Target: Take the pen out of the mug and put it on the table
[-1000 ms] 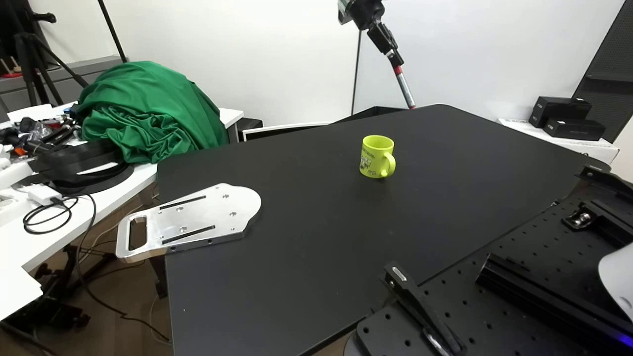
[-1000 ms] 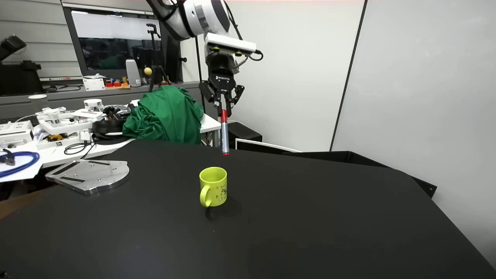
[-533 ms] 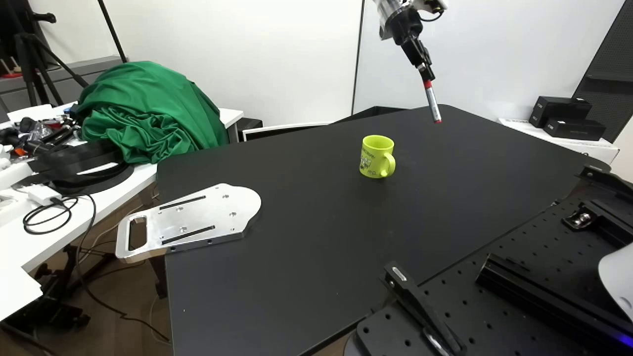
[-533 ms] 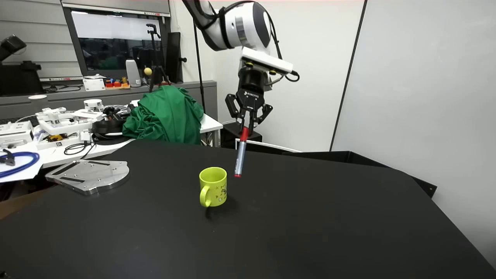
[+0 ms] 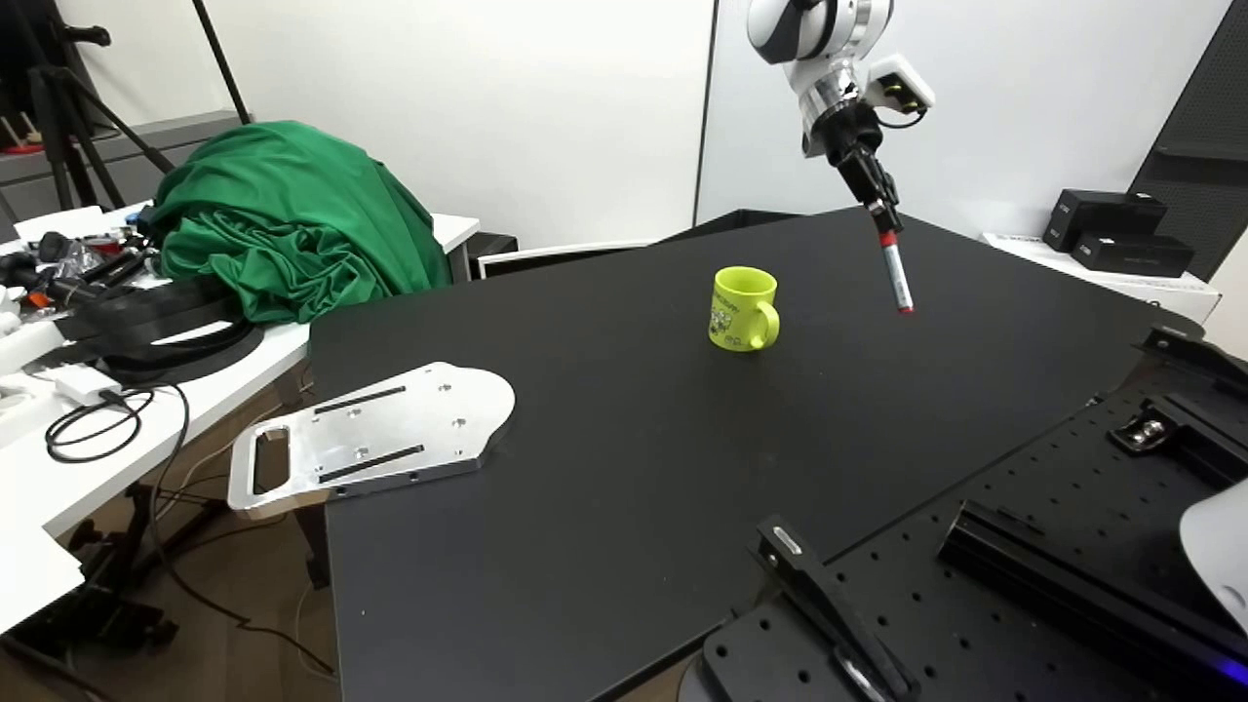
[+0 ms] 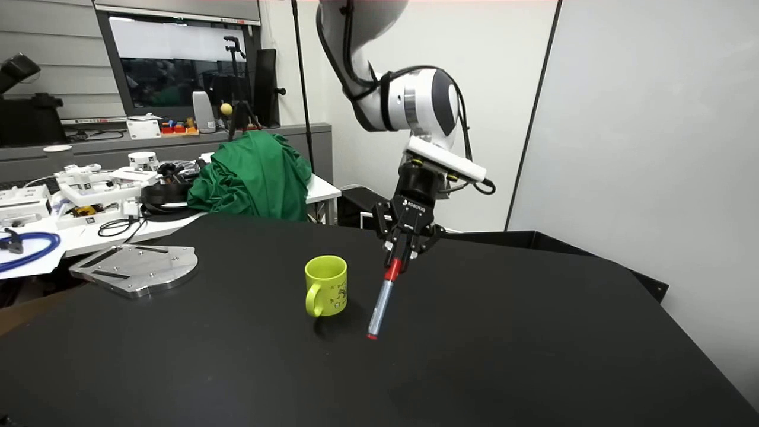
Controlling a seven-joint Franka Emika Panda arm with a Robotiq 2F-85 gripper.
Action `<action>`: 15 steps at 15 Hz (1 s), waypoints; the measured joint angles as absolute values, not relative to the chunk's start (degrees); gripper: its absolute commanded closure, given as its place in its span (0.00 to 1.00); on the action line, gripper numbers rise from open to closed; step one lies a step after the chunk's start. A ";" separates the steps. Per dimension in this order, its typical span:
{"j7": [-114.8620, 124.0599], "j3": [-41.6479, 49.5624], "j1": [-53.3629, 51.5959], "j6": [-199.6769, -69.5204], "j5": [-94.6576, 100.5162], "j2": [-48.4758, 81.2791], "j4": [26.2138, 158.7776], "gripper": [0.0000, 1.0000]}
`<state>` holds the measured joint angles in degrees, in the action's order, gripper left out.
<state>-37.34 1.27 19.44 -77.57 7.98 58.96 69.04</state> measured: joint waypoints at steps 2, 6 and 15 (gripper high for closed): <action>-37.45 1.36 20.69 -77.82 7.42 61.50 68.84 0.94; -37.51 1.47 22.58 -77.88 6.41 66.31 67.66 0.94; -37.51 1.98 23.80 -76.62 4.57 73.32 62.93 0.52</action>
<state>-37.51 1.98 23.80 -76.62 4.57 73.32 62.93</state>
